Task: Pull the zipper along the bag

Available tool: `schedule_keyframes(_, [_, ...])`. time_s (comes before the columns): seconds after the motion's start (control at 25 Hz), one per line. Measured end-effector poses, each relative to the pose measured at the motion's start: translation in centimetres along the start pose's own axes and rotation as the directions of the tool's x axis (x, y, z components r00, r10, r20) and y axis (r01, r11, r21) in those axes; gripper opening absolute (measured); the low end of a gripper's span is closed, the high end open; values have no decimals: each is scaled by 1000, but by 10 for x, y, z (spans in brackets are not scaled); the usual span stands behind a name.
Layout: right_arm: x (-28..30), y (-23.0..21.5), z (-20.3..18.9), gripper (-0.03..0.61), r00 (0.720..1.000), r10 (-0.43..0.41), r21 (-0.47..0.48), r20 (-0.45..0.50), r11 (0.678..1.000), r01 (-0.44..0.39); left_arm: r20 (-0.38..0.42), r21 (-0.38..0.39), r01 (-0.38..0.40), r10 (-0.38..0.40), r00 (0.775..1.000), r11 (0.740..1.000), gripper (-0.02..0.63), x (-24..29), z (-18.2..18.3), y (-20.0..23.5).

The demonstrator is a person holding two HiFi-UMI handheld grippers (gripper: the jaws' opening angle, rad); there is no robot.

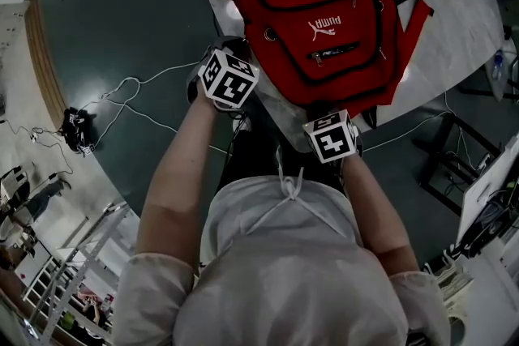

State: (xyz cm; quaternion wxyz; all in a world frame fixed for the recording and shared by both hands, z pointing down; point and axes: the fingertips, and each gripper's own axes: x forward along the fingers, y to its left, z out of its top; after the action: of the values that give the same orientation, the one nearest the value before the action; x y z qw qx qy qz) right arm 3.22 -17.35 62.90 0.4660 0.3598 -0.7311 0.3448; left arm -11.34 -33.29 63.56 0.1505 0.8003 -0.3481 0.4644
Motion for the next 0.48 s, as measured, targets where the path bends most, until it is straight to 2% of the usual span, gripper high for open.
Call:
schedule_keyframes(0.12, [0,0,1,26,1000,6,5,17,1000,-6,-11,32,-1,2,1000,999,23,3,2,5])
schedule_keyframes(0.36, [-1,-3,2,26,999,-21,-22,24,1000,21,-6,6,-13,13,1000,1000,25,7,4,9])
schedule_keyframes(0.48, [0,0,0,26,999,-10,5,32,1000,10,-6,4,-19,19,1000,1000,26,6,2,9])
